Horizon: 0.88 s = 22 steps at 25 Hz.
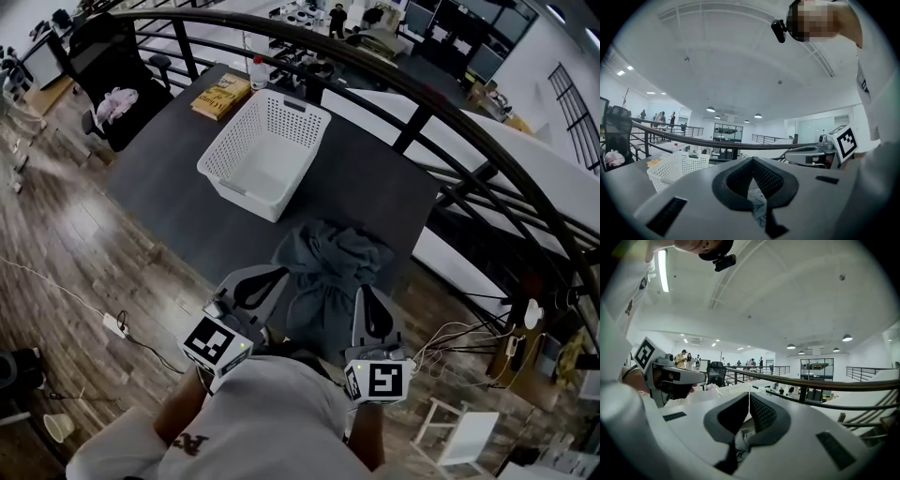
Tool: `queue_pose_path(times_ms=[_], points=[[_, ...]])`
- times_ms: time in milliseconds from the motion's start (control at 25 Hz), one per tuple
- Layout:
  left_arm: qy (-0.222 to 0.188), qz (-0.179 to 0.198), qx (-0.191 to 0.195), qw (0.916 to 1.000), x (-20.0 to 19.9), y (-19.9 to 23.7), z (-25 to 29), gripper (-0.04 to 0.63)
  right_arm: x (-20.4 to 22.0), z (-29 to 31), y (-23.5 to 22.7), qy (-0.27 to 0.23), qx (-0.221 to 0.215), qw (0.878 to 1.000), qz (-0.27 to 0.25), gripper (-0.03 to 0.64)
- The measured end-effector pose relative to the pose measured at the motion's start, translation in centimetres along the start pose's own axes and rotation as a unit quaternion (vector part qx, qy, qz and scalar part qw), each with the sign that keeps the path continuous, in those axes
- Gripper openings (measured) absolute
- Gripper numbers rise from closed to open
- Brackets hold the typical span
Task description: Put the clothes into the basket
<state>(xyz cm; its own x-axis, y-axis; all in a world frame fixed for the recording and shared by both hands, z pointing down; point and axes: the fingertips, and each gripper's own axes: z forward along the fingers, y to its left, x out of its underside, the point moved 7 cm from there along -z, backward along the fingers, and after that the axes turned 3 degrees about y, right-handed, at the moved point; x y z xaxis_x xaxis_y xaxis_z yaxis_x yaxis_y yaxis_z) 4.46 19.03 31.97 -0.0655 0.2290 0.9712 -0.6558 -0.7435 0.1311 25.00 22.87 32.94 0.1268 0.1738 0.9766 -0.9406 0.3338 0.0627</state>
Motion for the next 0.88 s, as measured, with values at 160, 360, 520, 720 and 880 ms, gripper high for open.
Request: queue_pose_path(times_ms=[160, 360, 520, 720, 880], points=[[0.004, 0.011, -0.002, 0.9999, 0.1, -0.7, 1.6, -0.006, 1.3, 0.9, -1.7, 0.010, -0.011, 1.000, -0.006, 0.021], [0.005, 0.022, 0.005, 0.9997, 0.3, -1.7, 3.0, -0.006, 2.5, 1.7, -3.2, 0.024, -0.018, 1.000, -0.002, 0.021], [0.023, 0.017, 0.021, 0.9994, 0.8, -1.4, 4.2, -0.006, 3.1, 2.4, -3.8, 0.038, -0.012, 0.999, 0.001, 0.027], [0.030, 0.016, 0.058, 0.9977, 1.5, 0.3, 6.5, -0.006, 4.5, 4.2, -4.1, 0.071, 0.008, 0.997, 0.000, 0.056], [0.039, 0.013, 0.086, 0.9954, 2.3, 1.5, 8.3, -0.006, 6.6, 5.9, -3.9, 0.117, 0.009, 0.993, -0.001, 0.120]])
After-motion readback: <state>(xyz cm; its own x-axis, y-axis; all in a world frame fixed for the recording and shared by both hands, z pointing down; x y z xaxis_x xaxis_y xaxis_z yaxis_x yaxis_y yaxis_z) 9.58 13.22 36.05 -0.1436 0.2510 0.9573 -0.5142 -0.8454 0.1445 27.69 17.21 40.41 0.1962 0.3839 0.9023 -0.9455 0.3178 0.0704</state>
